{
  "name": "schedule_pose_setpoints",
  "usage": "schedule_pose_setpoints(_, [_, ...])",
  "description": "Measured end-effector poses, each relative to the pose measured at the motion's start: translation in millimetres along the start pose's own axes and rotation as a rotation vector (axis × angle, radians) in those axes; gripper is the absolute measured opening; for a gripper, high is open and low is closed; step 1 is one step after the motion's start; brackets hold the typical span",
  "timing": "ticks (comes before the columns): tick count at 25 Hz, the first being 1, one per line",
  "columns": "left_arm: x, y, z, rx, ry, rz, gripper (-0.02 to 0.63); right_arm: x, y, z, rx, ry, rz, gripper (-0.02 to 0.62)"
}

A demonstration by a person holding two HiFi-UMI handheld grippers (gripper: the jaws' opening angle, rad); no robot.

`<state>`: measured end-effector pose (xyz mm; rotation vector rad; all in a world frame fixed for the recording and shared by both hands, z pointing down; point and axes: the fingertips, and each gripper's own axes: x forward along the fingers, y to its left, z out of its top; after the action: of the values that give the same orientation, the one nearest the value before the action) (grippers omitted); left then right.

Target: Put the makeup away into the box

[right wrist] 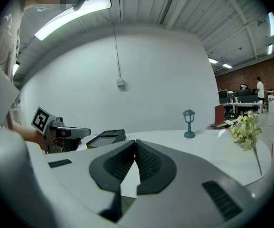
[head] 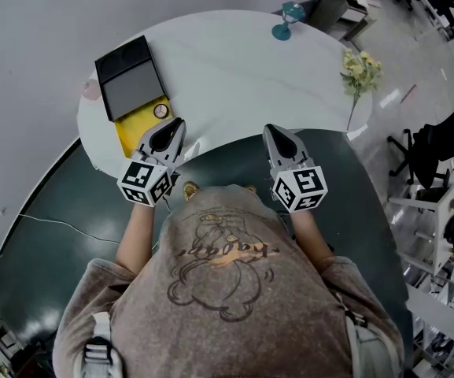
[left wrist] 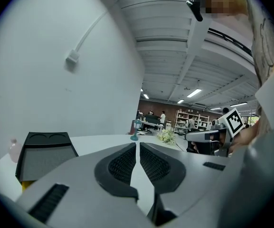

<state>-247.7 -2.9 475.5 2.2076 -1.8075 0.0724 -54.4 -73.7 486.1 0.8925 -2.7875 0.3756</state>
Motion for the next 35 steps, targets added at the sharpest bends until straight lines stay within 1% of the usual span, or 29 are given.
schedule_pose_setpoints(4, [0, 6, -7, -0.013, 0.016, 0.035, 0.028, 2, 1, -7, 0.0, 0.005, 0.005, 0.003])
schedule_pose_setpoints(12, [0, 11, -12, -0.029, 0.029, 0.071, 0.028, 1, 4, -11, 0.0, 0.011, 0.014, 0.003])
schedule_pose_setpoints(22, [0, 9, -8, -0.037, 0.024, 0.088, 0.028, 0, 3, -9, 0.008, 0.01, 0.011, 0.003])
schedule_pose_setpoints(27, [2, 4, -7, -0.03, 0.016, 0.082, 0.028, -1, 2, -9, 0.001, 0.011, -0.001, 0.003])
schedule_pose_setpoints(35, [2, 2, -4, -0.048, 0.012, 0.08, 0.026, -4, 1, -7, -0.002, 0.009, -0.017, 0.003])
